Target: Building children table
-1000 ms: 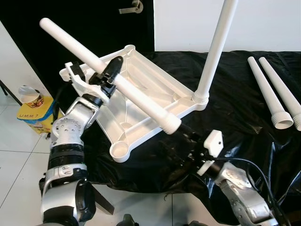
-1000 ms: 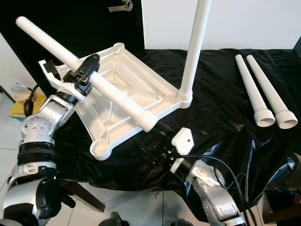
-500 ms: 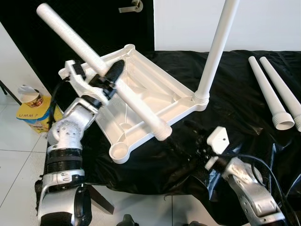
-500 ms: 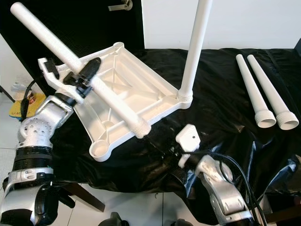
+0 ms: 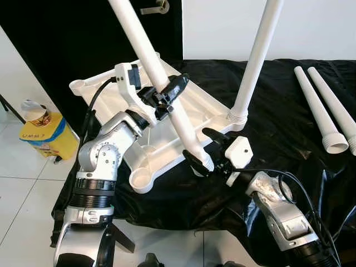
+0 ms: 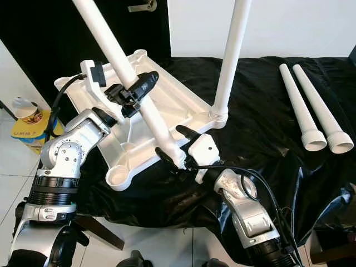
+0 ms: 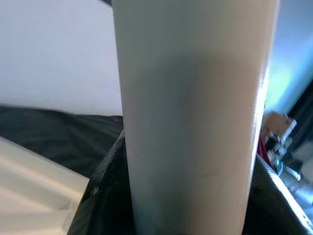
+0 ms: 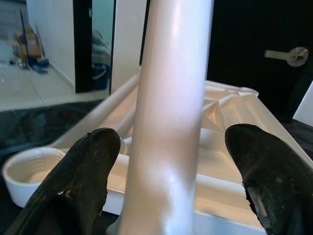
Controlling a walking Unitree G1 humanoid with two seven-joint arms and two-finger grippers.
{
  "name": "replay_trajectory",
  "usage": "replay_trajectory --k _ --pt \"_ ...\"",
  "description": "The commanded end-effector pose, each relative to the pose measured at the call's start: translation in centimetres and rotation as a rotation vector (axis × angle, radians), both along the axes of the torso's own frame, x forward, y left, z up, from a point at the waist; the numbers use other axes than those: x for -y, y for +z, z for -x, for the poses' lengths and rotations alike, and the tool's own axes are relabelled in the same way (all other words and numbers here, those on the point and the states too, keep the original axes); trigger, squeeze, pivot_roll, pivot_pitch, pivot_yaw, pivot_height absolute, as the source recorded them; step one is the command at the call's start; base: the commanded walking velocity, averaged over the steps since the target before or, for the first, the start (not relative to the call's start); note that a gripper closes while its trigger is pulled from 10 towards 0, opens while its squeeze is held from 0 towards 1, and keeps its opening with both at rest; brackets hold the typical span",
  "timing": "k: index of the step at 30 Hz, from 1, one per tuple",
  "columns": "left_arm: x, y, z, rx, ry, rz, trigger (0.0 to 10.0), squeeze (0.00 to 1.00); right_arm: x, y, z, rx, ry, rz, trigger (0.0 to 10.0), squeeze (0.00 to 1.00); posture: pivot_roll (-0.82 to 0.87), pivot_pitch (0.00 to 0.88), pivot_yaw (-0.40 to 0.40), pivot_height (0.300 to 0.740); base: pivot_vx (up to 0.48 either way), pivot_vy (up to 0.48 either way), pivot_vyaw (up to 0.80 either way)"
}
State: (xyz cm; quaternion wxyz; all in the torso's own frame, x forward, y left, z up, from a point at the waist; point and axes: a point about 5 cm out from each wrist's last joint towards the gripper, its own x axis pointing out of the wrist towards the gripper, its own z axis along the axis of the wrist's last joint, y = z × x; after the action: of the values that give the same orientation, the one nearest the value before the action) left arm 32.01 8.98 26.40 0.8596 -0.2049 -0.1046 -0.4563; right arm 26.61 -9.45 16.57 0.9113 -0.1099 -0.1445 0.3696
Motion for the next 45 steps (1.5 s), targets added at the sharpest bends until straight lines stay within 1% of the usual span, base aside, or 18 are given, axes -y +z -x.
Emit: replay_trajectory --k 1,5,11,16,17,19,20,21,22,30,34,35,36,38,39,42,43,45 --pt "1.4 1.1 1.3 0.116 -0.124 -0.023 10.0 0.0 -0.6 -0.2 -0.3 -0.02 -0.006 0.026 10.0 0.0 0.01 0.021 0.036 0.74 0.0 0.0 0.0" --pt "1.7 1.3 1.6 0.131 -0.132 -0.03 10.0 0.0 -0.8 -0.2 -0.5 -0.023 -0.014 0.035 10.0 0.0 0.01 0.021 0.036 0.74 0.0 0.0 0.0" --pt "4.3 2.3 3.1 0.216 -0.19 -0.068 10.0 0.0 -1.7 -0.3 -1.4 -0.058 -0.043 0.057 10.0 0.0 0.01 0.017 0.035 0.74 0.0 0.0 0.0" --pt "4.8 2.4 3.6 0.231 -0.202 -0.076 10.0 0.0 -1.8 -0.2 -1.6 -0.08 -0.059 0.046 10.0 0.0 0.02 0.018 0.034 0.74 0.0 0.0 0.0" --pt "4.9 2.5 3.7 0.236 -0.204 -0.076 10.0 0.0 -1.7 -0.2 -1.7 -0.093 -0.067 0.041 4.9 0.0 0.02 0.018 0.033 0.74 0.0 0.0 0.0" --pt "5.0 2.6 3.8 0.245 -0.205 -0.078 10.0 0.0 -1.5 -0.3 -1.9 -0.108 -0.086 0.036 4.8 0.0 0.02 0.018 0.033 0.74 0.0 0.0 0.0" --pt "5.1 2.7 3.9 0.249 -0.206 -0.076 10.0 0.0 -1.4 -0.5 -2.0 -0.125 -0.1 0.036 0.8 0.0 0.02 0.019 0.032 0.74 0.0 0.0 0.0" --pt "5.1 2.7 3.9 0.249 -0.206 -0.076 10.0 0.0 -1.4 -0.5 -2.0 -0.125 -0.1 0.036 0.8 0.0 0.02 0.019 0.032 0.74 0.0 0.0 0.0" --pt "5.2 2.8 4.0 0.254 -0.207 -0.071 10.0 0.0 -1.3 -0.7 -2.1 -0.148 -0.115 0.031 0.0 0.0 0.02 0.018 0.032 0.74 0.0 0.0 0.0" --pt "5.8 3.0 4.4 0.265 -0.223 -0.06 10.0 0.0 -0.6 -0.2 -2.8 -0.201 -0.185 -0.062 0.0 0.0 0.01 0.01 0.033 0.74 0.0 0.0 0.0" --pt "6.0 2.9 4.6 0.268 -0.232 -0.067 10.0 0.0 -0.5 0.0 -3.0 -0.202 -0.208 -0.072 0.0 0.0 0.01 0.008 0.032 0.74 0.0 0.0 0.0" --pt "6.1 2.9 4.7 0.269 -0.234 -0.069 10.0 0.0 -0.5 0.0 -3.0 -0.203 -0.213 -0.072 0.8 0.0 0.01 0.006 0.032 0.74 0.0 0.0 0.0" --pt "6.2 2.9 4.7 0.262 -0.244 -0.059 10.0 0.0 -0.5 0.0 -3.1 -0.204 -0.217 -0.073 4.7 0.0 0.01 0.006 0.032 0.74 0.0 0.0 0.0" --pt "6.2 2.9 4.7 0.262 -0.244 -0.059 10.0 0.0 -0.5 0.0 -3.1 -0.204 -0.217 -0.073 4.7 0.0 0.01 0.006 0.032 0.74 0.0 0.0 0.0" --pt "6.3 3.0 4.7 0.25 -0.253 -0.039 10.0 1.0 -0.5 0.0 -3.1 -0.206 -0.223 -0.077 10.0 0.0 0.01 0.0 0.03 0.74 0.0 0.0 0.0" --pt "6.2 3.0 4.3 0.248 -0.214 -0.042 10.0 1.0 -0.6 0.1 -3.2 -0.214 -0.232 -0.09 10.0 0.0 0.01 0.0 0.03 0.74 0.0 0.0 0.0" --pt "6.1 2.9 3.9 0.237 -0.185 -0.044 10.0 0.0 -0.6 0.1 -3.2 -0.221 -0.238 -0.099 10.0 0.0 0.01 0.0 0.029 0.74 0.0 0.0 0.0" --pt "5.7 2.9 3.3 0.215 -0.138 -0.032 10.0 0.0 -0.5 0.1 -3.4 -0.229 -0.251 -0.11 10.0 0.0 0.01 0.0 0.028 0.74 0.0 0.0 0.0"
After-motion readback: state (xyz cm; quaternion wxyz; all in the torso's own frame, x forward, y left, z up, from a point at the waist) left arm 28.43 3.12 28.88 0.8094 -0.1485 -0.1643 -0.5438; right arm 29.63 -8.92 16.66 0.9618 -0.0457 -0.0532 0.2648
